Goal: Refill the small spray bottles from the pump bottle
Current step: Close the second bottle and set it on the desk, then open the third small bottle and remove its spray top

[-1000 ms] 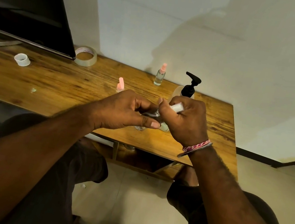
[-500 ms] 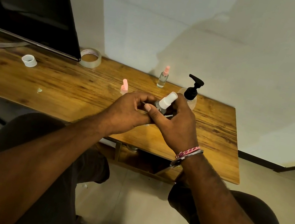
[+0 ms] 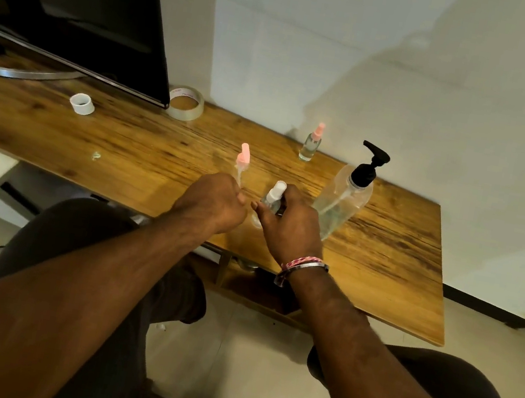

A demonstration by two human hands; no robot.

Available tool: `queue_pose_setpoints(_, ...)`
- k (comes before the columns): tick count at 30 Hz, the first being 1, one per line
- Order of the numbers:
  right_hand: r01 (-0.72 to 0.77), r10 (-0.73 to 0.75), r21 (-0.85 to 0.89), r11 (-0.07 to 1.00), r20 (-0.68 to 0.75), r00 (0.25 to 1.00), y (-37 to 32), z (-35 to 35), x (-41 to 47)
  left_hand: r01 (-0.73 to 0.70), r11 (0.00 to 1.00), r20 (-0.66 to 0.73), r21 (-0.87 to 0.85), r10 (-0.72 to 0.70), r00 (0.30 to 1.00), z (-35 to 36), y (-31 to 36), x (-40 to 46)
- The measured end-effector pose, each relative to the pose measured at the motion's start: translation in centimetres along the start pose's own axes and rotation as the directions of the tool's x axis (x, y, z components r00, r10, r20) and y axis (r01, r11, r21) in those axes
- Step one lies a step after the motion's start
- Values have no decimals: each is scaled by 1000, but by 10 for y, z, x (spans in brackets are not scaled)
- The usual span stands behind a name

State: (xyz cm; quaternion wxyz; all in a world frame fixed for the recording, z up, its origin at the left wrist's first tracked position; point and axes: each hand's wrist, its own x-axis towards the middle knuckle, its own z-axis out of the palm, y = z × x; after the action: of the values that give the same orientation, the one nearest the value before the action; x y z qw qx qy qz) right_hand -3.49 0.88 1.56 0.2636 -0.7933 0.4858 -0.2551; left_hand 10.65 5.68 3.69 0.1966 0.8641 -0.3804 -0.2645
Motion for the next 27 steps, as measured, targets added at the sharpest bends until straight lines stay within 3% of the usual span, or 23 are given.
queue_pose_setpoints(3,-41,41,22,999,-30,999,5,23,10,80,997,-158,-3,-80,984,6,2,22)
queue_pose_setpoints(6,-97,98,25,995,-62,993,7,42,30,103,991,-230,-85,-121,966,16,2,46)
queue_pose_setpoints(10,-184,187,44,982,-85,979,10,61,61,56,984,-188,-169,-88,978,30,4,73)
queue_pose_setpoints(16,-196,199,48,980,-95,975,20,69,109,-33,933,-198,-357,-41,979,39,10,107)
queue_pose_setpoints(27,-211,211,26,977,-203,956,21,86,196,-109,928,-217,-357,31,976,30,28,169)
